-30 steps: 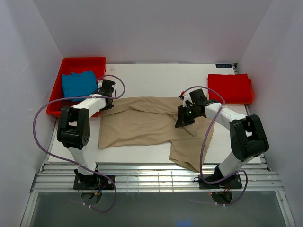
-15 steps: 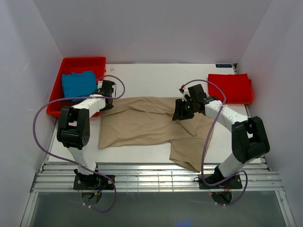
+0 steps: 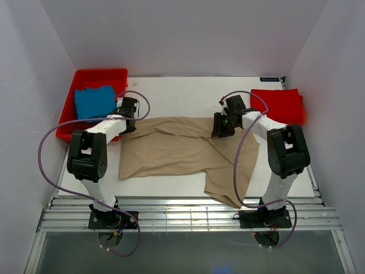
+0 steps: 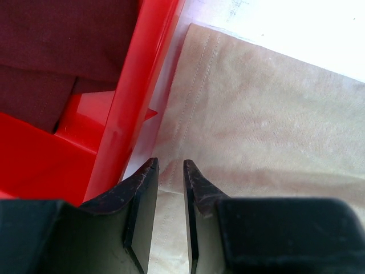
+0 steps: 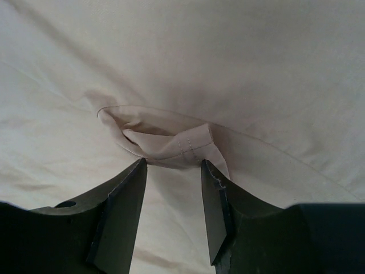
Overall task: Fold and stack the t-shirts
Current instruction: Fold the tshirt
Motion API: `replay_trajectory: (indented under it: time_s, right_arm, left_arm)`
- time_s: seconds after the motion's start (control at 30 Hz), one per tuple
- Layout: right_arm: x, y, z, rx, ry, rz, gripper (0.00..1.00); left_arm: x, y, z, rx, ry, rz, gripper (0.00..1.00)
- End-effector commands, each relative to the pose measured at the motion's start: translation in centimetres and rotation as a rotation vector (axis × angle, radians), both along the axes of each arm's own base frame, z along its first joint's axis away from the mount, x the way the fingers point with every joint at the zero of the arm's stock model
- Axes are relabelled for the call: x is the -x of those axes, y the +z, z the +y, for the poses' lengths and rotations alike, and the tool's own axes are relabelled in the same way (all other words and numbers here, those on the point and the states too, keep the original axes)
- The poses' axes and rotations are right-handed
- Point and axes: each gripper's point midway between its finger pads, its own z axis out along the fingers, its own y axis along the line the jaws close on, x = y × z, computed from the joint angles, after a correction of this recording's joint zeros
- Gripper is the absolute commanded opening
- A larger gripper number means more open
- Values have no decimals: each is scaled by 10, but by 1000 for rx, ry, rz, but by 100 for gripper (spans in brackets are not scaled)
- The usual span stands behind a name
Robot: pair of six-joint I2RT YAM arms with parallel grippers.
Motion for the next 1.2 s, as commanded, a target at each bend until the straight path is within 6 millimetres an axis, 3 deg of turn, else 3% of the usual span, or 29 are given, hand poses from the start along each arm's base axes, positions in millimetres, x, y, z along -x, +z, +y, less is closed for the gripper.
replay_trajectory:
  time_s: [0.0,0.33,0.67,0.83,1.17]
  right_arm:
    - [-11,7,-5,27,3,-49,49]
    - [-26,3,-11,43,-4,-57,49]
    - [-24,-16,-5,12,26,-18,44]
    - [-25,-10,-3,-1,29,-44,21]
    - [-20,31,-3,-10,56,-86,18]
  left_arm:
    - [-3,24,3,3,2,-64,35]
    - [-2,24,3,3,-3,-62,35]
    - [-1,25,3,1,-7,-63,35]
    - [-1,24,3,-1,-8,-60,35]
    - [-1,21,2,7,-10,-53,35]
